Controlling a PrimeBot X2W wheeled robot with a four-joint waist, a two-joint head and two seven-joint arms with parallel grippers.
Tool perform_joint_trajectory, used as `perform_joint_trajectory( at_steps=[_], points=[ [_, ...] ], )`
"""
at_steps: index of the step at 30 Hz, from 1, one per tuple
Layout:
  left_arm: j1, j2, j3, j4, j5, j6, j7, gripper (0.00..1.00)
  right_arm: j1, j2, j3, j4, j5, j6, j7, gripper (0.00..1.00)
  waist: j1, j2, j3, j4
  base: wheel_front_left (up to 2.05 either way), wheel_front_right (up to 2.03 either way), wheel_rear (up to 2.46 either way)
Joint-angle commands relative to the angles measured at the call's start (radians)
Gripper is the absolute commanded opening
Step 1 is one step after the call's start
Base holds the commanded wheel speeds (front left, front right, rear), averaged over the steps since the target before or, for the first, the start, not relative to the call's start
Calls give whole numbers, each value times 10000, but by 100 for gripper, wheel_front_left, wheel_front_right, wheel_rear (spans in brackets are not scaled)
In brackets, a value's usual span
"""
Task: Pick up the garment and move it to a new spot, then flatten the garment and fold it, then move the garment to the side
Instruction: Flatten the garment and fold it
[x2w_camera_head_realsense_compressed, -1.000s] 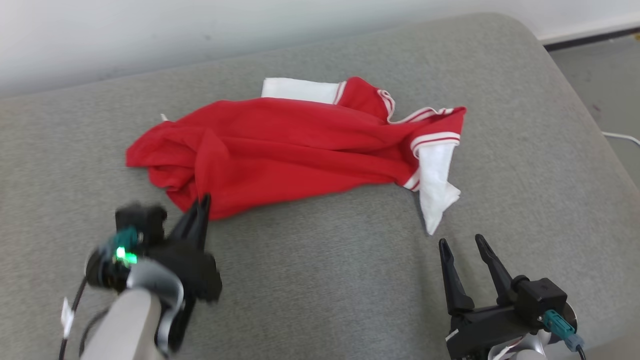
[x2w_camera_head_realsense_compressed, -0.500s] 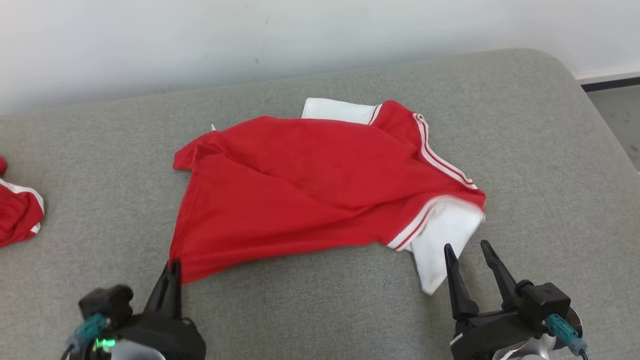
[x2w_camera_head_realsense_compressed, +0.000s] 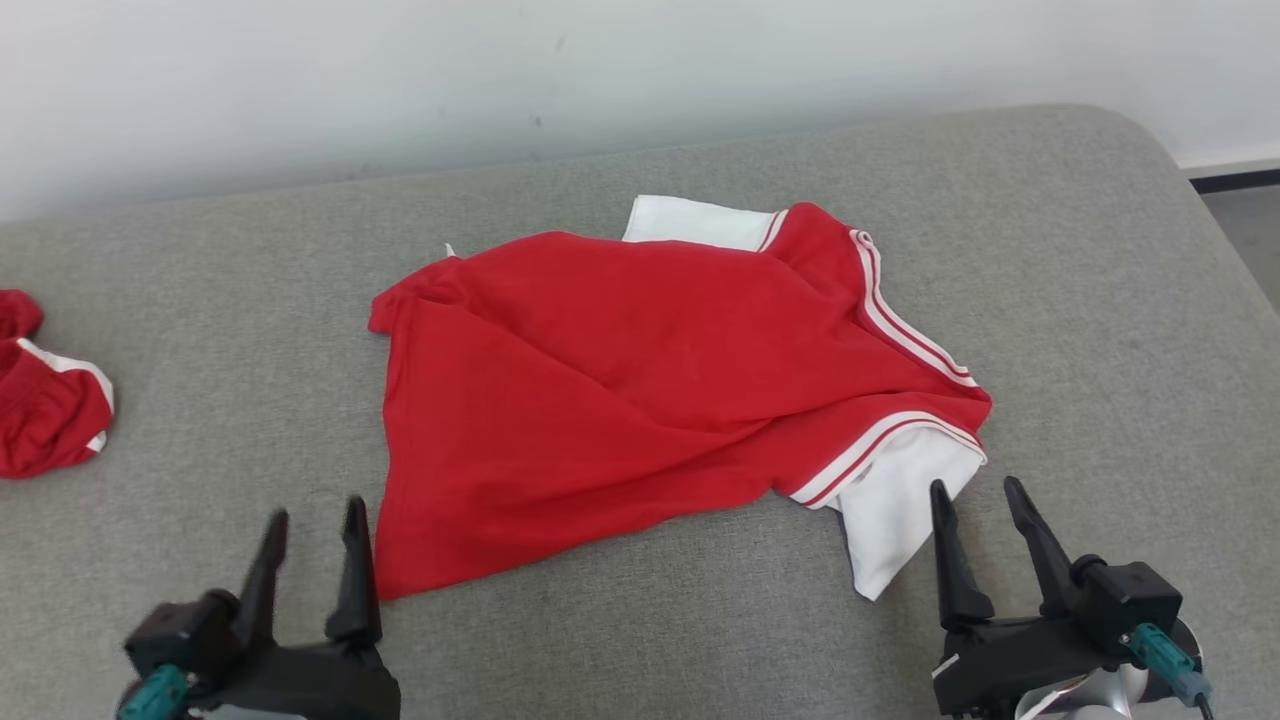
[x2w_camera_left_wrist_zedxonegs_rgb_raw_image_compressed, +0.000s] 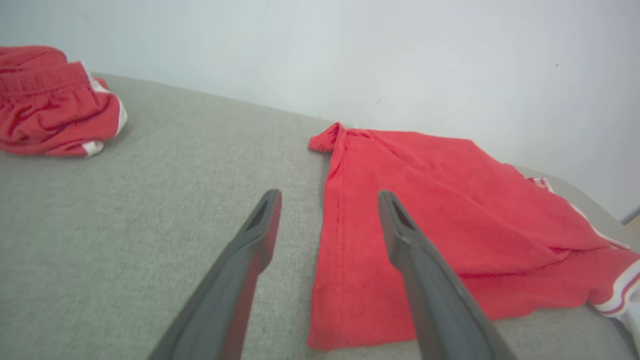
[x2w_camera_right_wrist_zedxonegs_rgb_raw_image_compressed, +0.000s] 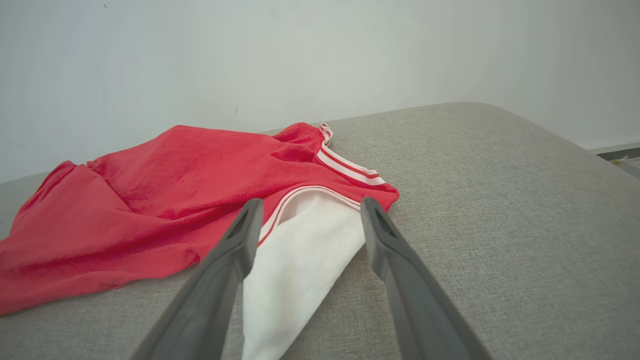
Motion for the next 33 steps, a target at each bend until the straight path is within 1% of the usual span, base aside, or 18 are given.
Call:
perform_joint_trajectory(
  at_steps=[1,5,8,14,19,26,27,28,29,30,33],
  points=[
    [98,-44,137,-230,176,-18,-60,100,117,-5,-54,2,-47,9,31,100,0,0,-18,66,0,0,0],
    [530,-354,678,-1168,1067,-486,-43,100,95,-4,-383,182,73,9,336,100,0,0,-71,234,0,0,0],
    [765,-595,1072,-1623,1637,-806,-46,100,93,-7,-543,360,164,9,609,100,0,0,-125,355,0,0,0],
    [1131,-964,1721,-1909,2251,-1315,-46,100,129,-5,-683,769,504,9,1090,100,0,0,-181,526,0,0,0],
    [1152,-1116,2021,-1944,2473,-1538,-47,100,-171,-5,-525,1325,1054,9,1584,100,0,0,-29,690,0,0,0],
    [992,-1153,2023,-1867,2542,-1639,-48,100,-956,-4,-231,2160,1647,9,1570,100,0,0,179,816,0,0,0],
    [970,-1151,1992,-1862,2507,-1638,-48,100,-1079,-5,-187,2236,1661,9,1502,70,0,0,199,837,0,0,0],
    [956,-1151,1974,-1868,2492,-1626,-48,100,-1166,-8,-175,2281,1573,9,1410,21,0,0,206,853,0,0,0],
    [946,-1151,1950,-1872,2473,-1608,-48,100,-1211,-8,-168,2306,1265,9,1319,0,0,0,207,872,0,0,0],
    [942,-1151,1935,-1882,2463,-1592,-48,100,-1229,-5,-192,2281,934,9,1220,0,0,0,202,886,0,0,0],
    [968,-1150,1920,-1905,2417,-1547,-48,100,-1130,-7,-333,1867,821,9,974,0,0,0,137,913,0,0,0]
  ],
)
